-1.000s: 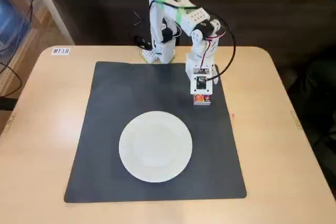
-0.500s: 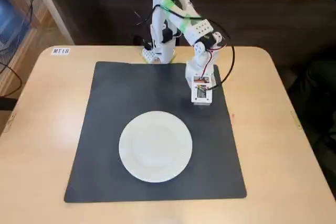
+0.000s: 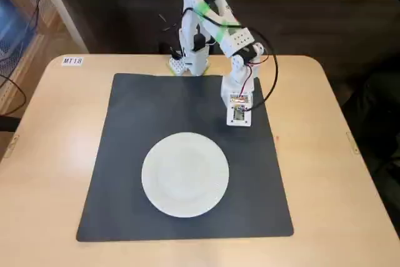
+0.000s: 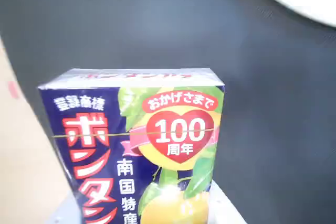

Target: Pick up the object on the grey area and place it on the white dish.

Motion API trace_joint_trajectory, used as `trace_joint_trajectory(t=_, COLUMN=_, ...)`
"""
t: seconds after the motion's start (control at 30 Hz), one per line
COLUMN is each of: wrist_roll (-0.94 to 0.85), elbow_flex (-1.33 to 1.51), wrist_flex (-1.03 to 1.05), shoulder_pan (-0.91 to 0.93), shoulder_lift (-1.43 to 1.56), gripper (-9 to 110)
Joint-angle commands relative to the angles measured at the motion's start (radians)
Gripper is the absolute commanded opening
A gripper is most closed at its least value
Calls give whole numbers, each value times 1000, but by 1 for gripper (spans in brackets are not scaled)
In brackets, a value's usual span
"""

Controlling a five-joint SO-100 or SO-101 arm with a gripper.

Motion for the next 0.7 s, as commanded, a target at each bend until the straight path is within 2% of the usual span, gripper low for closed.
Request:
trace_joint_trajectory(t=0.0, wrist_roll=32, elbow_flex=-61, wrist_flex=-25, shoulder_pan=89, shoulder_lift=129, gripper=19)
trace_joint_trajectory(t=0.33, wrist_roll=209, elbow_flex=-334, wrist_flex=-21, shoulder_pan=393, shoulder_lift=-20, gripper=18)
trace_joint_trajectory(t=0.67, wrist_roll=495, elbow_flex=-483, wrist_flex=3, shoulder_pan=546, shoulder_lift=-213, gripper=17)
